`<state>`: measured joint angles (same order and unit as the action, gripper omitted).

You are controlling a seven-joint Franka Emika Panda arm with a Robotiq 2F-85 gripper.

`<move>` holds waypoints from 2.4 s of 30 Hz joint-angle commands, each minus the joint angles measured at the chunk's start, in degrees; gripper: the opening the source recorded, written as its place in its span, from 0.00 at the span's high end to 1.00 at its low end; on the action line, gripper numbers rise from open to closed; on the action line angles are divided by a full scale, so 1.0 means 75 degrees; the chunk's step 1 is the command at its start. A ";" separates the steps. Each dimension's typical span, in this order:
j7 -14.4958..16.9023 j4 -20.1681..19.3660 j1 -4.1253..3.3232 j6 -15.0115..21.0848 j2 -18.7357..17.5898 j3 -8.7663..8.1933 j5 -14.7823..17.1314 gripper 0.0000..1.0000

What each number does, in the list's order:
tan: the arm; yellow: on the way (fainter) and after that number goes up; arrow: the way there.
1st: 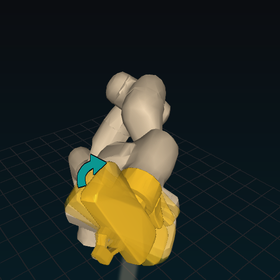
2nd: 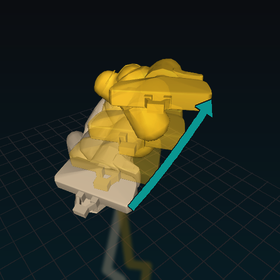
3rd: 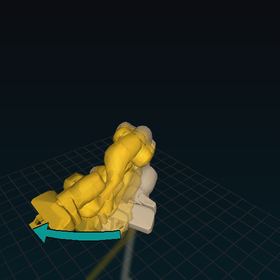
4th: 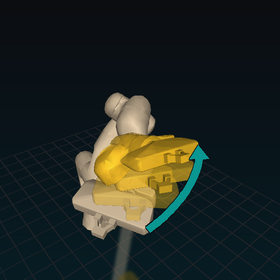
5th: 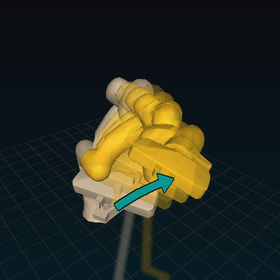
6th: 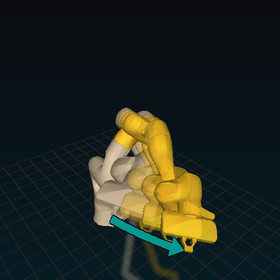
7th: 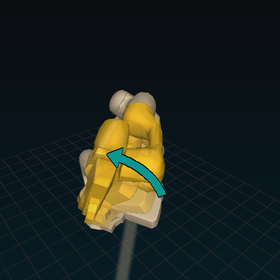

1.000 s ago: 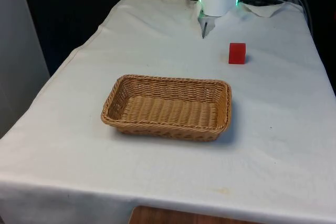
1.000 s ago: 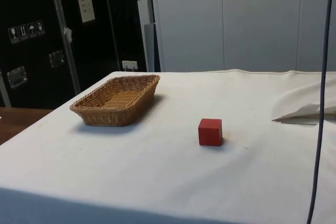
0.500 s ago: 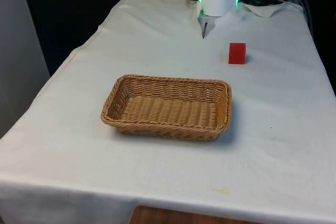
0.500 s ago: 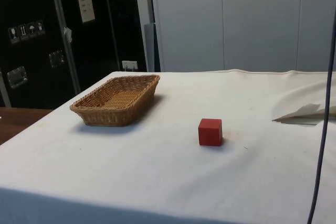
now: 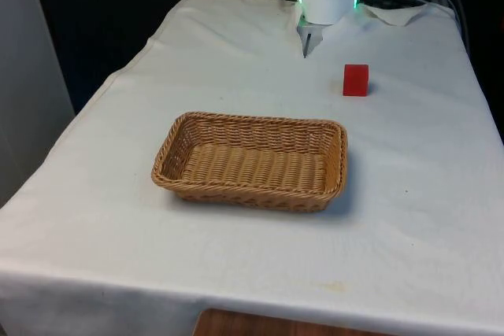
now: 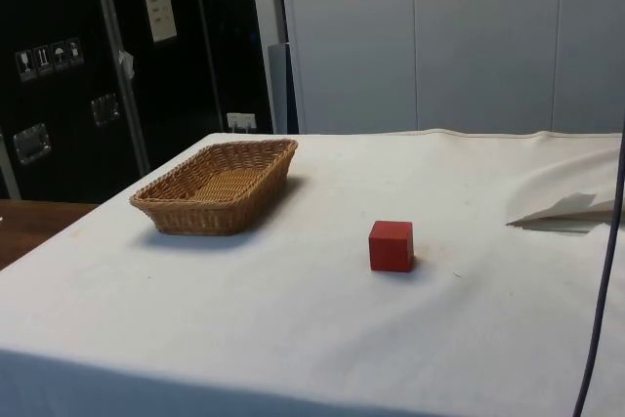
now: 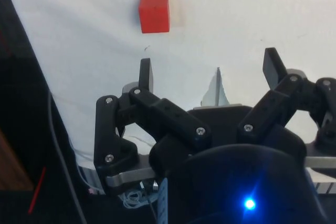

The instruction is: Pick up the cube and place it into the basket.

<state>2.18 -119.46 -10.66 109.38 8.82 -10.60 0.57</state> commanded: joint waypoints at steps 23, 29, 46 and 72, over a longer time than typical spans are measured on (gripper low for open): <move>-0.0336 -0.1115 0.0015 0.0130 0.1115 0.0168 -0.0764 0.00; -0.0374 -0.1528 0.0015 0.0153 0.1566 0.0206 -0.0810 0.00; -0.0374 -0.2330 0.0023 0.0168 0.2490 0.0229 -0.0787 0.00; -0.0772 -0.3056 0.0015 0.0168 0.3193 0.0367 -0.0909 0.00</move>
<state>-2.98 -142.21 -10.66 110.12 32.77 -8.14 -6.02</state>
